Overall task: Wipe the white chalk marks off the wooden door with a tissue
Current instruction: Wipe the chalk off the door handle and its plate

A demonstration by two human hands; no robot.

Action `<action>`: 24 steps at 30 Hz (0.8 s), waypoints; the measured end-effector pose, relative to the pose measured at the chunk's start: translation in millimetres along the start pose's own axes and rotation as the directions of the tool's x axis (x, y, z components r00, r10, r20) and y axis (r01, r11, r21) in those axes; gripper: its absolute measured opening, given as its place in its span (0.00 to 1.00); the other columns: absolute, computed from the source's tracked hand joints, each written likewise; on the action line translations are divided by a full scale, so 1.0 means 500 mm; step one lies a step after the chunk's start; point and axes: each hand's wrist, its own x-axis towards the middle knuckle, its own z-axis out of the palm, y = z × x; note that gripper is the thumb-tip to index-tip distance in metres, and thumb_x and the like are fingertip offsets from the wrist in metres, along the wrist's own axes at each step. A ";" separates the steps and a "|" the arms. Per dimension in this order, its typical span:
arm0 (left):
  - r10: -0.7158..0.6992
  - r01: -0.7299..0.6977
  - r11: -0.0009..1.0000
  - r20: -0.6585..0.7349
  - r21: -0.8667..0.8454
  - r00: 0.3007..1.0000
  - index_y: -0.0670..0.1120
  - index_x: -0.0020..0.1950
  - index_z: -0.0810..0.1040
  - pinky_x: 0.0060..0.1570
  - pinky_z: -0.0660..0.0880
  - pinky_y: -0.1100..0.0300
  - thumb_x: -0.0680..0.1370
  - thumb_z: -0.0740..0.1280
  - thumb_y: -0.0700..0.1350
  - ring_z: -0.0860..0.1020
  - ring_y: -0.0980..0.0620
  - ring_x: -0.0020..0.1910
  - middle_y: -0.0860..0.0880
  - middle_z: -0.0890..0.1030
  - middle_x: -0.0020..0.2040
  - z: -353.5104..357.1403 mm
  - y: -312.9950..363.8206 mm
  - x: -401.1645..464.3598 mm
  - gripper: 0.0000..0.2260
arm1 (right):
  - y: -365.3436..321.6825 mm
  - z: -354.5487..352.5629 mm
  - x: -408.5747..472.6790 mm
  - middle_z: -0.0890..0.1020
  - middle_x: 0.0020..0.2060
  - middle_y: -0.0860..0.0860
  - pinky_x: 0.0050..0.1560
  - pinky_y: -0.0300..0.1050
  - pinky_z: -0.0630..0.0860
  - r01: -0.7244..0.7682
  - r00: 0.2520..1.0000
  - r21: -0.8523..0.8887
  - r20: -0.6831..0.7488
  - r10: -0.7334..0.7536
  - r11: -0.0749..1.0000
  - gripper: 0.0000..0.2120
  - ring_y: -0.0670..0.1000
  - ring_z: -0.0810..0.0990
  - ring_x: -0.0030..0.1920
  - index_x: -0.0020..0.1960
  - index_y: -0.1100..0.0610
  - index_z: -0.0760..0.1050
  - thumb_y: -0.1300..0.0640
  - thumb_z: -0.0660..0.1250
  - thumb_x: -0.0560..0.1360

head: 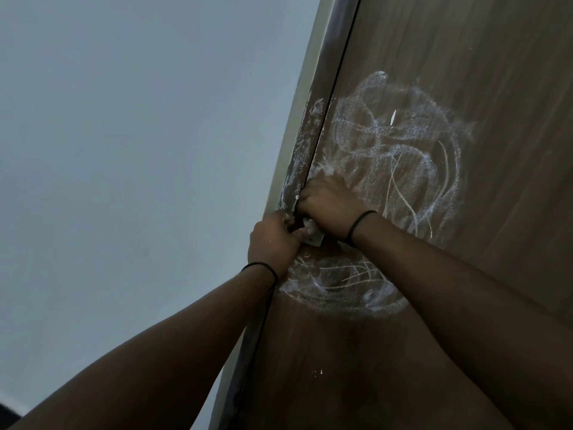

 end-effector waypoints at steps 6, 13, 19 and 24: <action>0.043 -0.043 0.999 -0.003 -0.006 0.999 0.51 0.47 0.76 0.34 0.69 0.63 0.70 0.76 0.56 0.75 0.57 0.38 0.57 0.76 0.38 -0.009 0.009 0.004 0.14 | 0.079 0.017 -0.024 0.83 0.44 0.57 0.47 0.51 0.76 -0.126 0.934 0.214 -0.304 0.188 0.969 0.08 0.59 0.80 0.48 0.48 0.60 0.84 0.68 0.69 0.72; 0.033 -0.029 0.996 0.041 -0.087 0.999 0.50 0.57 0.78 0.39 0.71 0.63 0.72 0.76 0.50 0.79 0.55 0.42 0.53 0.80 0.40 -0.002 0.010 0.007 0.16 | 0.064 0.039 -0.041 0.82 0.45 0.53 0.45 0.43 0.74 -0.401 0.797 0.579 -0.163 0.582 0.710 0.06 0.53 0.79 0.45 0.46 0.56 0.85 0.64 0.70 0.74; 0.021 -0.018 0.999 0.052 -0.047 0.998 0.56 0.47 0.75 0.34 0.68 0.66 0.73 0.72 0.44 0.78 0.54 0.42 0.54 0.80 0.40 0.003 0.030 0.008 0.09 | 0.005 -0.017 0.026 0.81 0.43 0.56 0.43 0.45 0.72 -0.220 0.949 0.310 -0.151 0.277 0.925 0.08 0.56 0.78 0.48 0.46 0.57 0.84 0.66 0.70 0.70; 0.017 -0.011 0.996 0.072 -0.088 0.997 0.52 0.52 0.80 0.40 0.70 0.66 0.74 0.73 0.45 0.78 0.56 0.45 0.57 0.79 0.43 0.007 0.024 0.003 0.08 | 0.008 0.022 -0.018 0.85 0.45 0.53 0.45 0.40 0.76 -0.448 0.706 0.647 -0.167 0.688 0.617 0.14 0.53 0.82 0.44 0.49 0.54 0.85 0.69 0.65 0.73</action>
